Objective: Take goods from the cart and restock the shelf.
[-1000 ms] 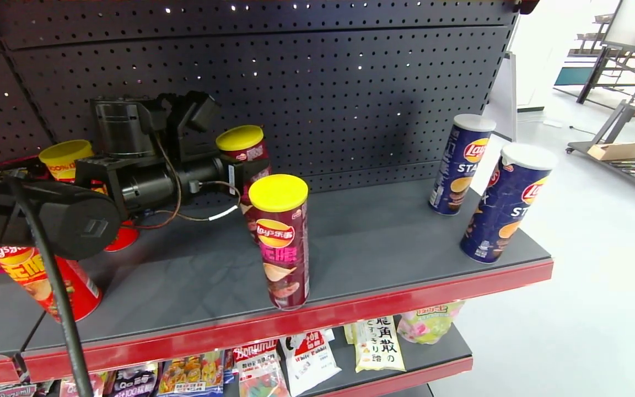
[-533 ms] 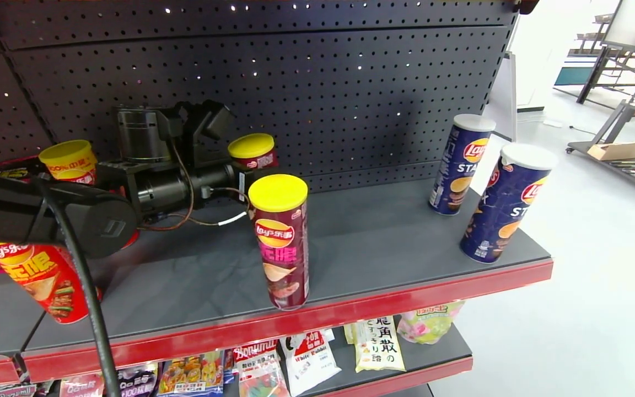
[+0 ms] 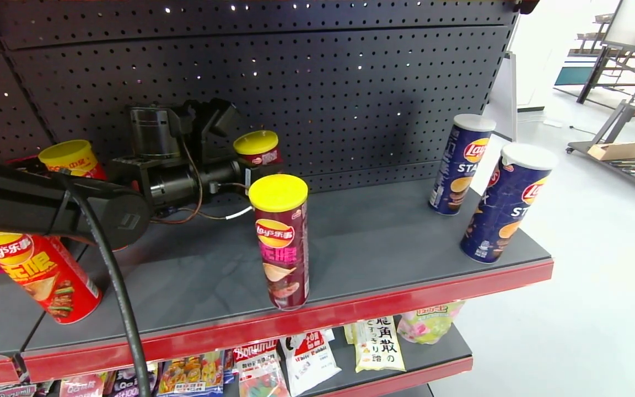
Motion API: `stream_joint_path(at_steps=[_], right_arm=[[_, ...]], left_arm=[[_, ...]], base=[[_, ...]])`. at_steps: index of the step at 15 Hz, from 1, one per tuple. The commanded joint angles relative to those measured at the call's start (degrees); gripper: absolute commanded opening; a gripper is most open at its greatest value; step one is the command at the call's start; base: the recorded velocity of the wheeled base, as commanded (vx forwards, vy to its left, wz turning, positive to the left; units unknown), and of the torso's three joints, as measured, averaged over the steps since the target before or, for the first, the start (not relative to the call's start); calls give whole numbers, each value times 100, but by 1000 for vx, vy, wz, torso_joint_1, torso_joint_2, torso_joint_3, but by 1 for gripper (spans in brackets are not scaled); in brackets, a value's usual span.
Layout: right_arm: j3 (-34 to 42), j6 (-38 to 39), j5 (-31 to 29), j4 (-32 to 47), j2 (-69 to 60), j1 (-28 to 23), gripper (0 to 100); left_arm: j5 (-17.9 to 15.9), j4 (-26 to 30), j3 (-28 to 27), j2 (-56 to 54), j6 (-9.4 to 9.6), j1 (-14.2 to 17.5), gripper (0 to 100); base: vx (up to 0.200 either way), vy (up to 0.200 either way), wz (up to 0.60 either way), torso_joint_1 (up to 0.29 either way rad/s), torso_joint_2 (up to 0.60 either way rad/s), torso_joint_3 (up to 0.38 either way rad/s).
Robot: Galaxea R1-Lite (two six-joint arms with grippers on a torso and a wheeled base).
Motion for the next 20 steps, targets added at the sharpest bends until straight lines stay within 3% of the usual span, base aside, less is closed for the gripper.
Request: stream_joint_path(at_steps=[1,3,4,12,20], right_arm=[[-1,1,2,-1,9,2,100],[-1,1,2,-1,9,2,100],[-1,1,2,-1,9,2,100],[7,1,2,-1,9,2,100],[-1,1,2,-1,9,2,100]], left_arm=[[-1,-3,-9,18,0,-5,0],[-1,6,53,44,26,-5,0],[-1,15,53,53,53,-5,100],[34,261,158,-87,53,-5,100],[175,402,1995,-1081,53,206,100]], base=[[0,0,0,0,0,0],[0,0,0,0,0,0],[0,0,0,0,0,0],[0,0,0,0,0,0],[0,0,0,0,0,0]])
